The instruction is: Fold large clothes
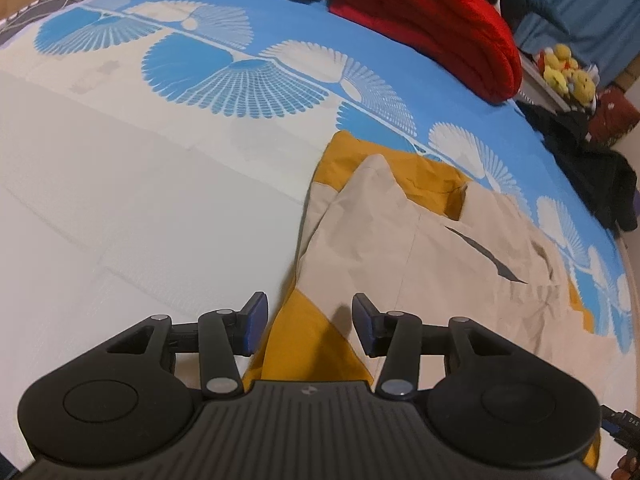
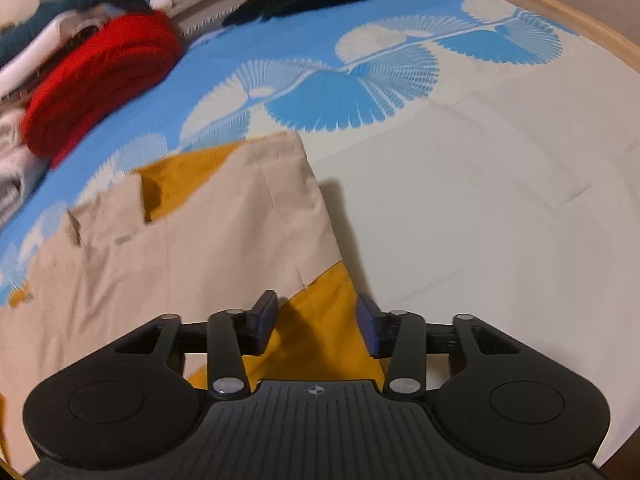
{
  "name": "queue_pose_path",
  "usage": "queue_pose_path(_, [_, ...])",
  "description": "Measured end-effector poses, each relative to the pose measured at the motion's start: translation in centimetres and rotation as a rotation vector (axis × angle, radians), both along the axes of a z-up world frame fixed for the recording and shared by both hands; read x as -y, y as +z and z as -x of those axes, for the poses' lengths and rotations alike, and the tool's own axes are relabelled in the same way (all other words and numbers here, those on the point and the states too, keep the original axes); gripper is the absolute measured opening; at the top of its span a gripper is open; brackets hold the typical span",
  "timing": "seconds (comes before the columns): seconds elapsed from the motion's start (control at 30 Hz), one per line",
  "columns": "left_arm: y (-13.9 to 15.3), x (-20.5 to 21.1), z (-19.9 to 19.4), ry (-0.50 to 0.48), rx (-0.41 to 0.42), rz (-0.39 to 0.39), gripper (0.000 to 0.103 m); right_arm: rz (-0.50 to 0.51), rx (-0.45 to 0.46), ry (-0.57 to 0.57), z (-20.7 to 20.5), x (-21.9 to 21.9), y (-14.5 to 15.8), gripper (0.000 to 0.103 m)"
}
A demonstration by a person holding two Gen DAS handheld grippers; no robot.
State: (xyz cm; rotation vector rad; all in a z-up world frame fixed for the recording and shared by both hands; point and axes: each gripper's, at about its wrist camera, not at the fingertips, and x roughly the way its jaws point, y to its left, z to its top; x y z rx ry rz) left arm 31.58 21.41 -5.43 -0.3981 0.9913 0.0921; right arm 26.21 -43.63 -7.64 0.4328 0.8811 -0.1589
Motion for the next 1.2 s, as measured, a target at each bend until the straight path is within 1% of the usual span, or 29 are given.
queue_pose_path(0.1, [-0.6, 0.3, -1.0, -0.008, -0.011, -0.023, 0.056, 0.019, -0.031, 0.011, -0.5, 0.0, -0.7, 0.048])
queue_pose_path(0.2, [-1.4, 0.5, -2.2, -0.016, -0.024, -0.039, 0.057, 0.013, -0.038, 0.012, -0.7, 0.3, -0.9, 0.048])
queue_pose_path(0.27, [-1.9, 0.7, -2.9, -0.018, -0.026, -0.04, 0.057, 0.015, -0.036, 0.028, -0.8, 0.2, -0.8, 0.042])
queue_pose_path(0.33, [-2.2, 0.9, -3.5, -0.021, -0.025, -0.045, 0.057, 0.013, -0.029, 0.055, -0.8, 0.0, -0.8, 0.02])
queue_pose_path(0.37, [-2.4, 1.0, -3.8, -0.023, -0.023, -0.048, 0.057, 0.023, -0.024, 0.072, -0.8, -0.2, -0.7, 0.015])
queue_pose_path(0.4, [-2.6, 1.1, -4.0, -0.025, -0.021, -0.052, 0.057, 0.043, -0.019, 0.083, -0.8, -0.5, -0.5, 0.005])
queue_pose_path(0.43, [-2.7, 1.2, -4.2, -0.029, -0.019, -0.058, 0.057, 0.068, -0.01, 0.096, -0.8, -0.7, -0.3, 0.002])
queue_pose_path(0.47, [-2.9, 1.3, -4.4, -0.037, -0.018, -0.062, 0.055, 0.087, 0.007, 0.11, -0.7, -1.0, 0.1, 0.002])
queue_pose_path(0.5, [-3.0, 1.5, -4.6, -0.048, -0.018, -0.069, 0.049, 0.099, 0.031, 0.119, -0.5, -1.2, 0.5, 0.001])
queue_pose_path(0.53, [-3.0, 1.7, -4.7, -0.063, -0.014, -0.08, 0.04, 0.113, 0.059, 0.127, -0.4, -1.4, 1.0, 0.001])
queue_pose_path(0.57, [-2.9, 1.9, -4.8, -0.076, -0.012, -0.096, 0.018, 0.13, 0.093, 0.13, -0.2, -1.5, 1.7, 0.001])
queue_pose_path(0.6, [-2.6, 2.0, -4.8, -0.087, -0.007, -0.109, 0.004, 0.137, 0.136, 0.128, 0.0, -1.6, 2.5, 0.001])
queue_pose_path(0.63, [-2.0, 2.0, -4.7, -0.092, 0.006, -0.118, 0.002, 0.136, 0.167, 0.126, 0.2, -1.7, 3.0, 0.001])
queue_pose_path(0.7, [-0.1, 1.6, -4.3, -0.069, 0.074, -0.125, 0.001, 0.151, 0.245, 0.132, 0.6, -2.1, 4.3, 0.001])
queue_pose_path(0.8, [3.2, 0.7, -3.2, -0.021, 0.227, -0.116, 0.001, 0.186, 0.363, 0.118, 1.0, -2.7, 6.0, 0.001])
queue_pose_path(0.87, [4.5, 0.7, -3.0, -0.004, 0.31, -0.147, 0.001, 0.195, 0.45, 0.084, 1.2, -2.7, 7.2, 0.0])
queue_pose_path(0.93, [5.0, 1.0, -3.4, 0.007, 0.361, -0.19, 0.001, 0.203, 0.51, 0.057, 1.1, -2.8, 7.9, 0.0])
queue_pose_path(0.97, [5.0, 1.2, -3.7, 0.011, 0.372, -0.2, 0.001, 0.221, 0.529, 0.048, 0.8, -3.1, 8.1, 0.0])
queue_pose_path(1.03, [4.7, 1.3, -4.5, 0.02, 0.386, -0.195, 0.001, 0.248, 0.542, 0.029, 0.1, -3.3, 8.3, 0.0])
queue_pose_path(1.1, [4.2, 1.4, -5.3, 0.019, 0.377, -0.188, 0.001, 0.238, 0.54, 0.006, -1.1, -3.2, 8.1, 0.0])
queue_pose_path(1.17, [3.2, 1.6, -6.4, 0.017, 0.333, -0.206, 0.001, 0.245, 0.524, 0.008, -2.3, -3.6, 7.7, 0.0])
queue_pose_path(1.2, [2.1, 1.5, -7.0, 0.019, 0.297, -0.213, 0.001, 0.257, 0.506, 0.01, -2.9, -3.8, 7.3, 0.0])
